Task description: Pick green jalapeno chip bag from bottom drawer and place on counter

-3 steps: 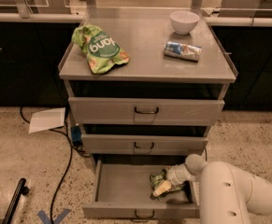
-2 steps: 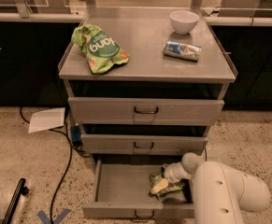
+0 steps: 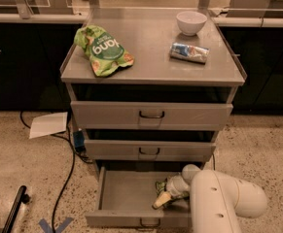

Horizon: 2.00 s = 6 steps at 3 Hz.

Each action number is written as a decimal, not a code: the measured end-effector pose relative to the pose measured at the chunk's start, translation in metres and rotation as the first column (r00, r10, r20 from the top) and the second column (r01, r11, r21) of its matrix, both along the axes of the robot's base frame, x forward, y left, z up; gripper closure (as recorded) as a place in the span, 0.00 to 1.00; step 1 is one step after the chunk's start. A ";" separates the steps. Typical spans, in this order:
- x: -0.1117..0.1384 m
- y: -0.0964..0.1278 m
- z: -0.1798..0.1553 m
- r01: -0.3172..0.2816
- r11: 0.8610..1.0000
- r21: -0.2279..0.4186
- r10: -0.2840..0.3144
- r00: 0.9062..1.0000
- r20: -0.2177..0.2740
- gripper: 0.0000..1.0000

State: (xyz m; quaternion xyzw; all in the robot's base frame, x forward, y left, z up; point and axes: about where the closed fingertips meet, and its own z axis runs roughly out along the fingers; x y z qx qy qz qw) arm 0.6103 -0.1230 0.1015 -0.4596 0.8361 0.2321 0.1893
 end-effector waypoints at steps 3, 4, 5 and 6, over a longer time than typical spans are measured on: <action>-0.001 0.001 -0.001 0.000 1.000 0.000 0.000 1.000 -0.002 0.66; -0.001 0.001 -0.001 0.000 1.000 0.000 0.000 1.000 -0.002 0.89; -0.001 0.001 -0.001 0.000 1.000 0.000 0.000 1.000 -0.002 1.00; -0.001 0.001 0.003 -0.001 1.000 0.000 0.001 1.000 -0.002 1.00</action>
Offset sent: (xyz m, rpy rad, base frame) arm -0.0008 0.0005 -0.0008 0.0002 0.0016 0.0004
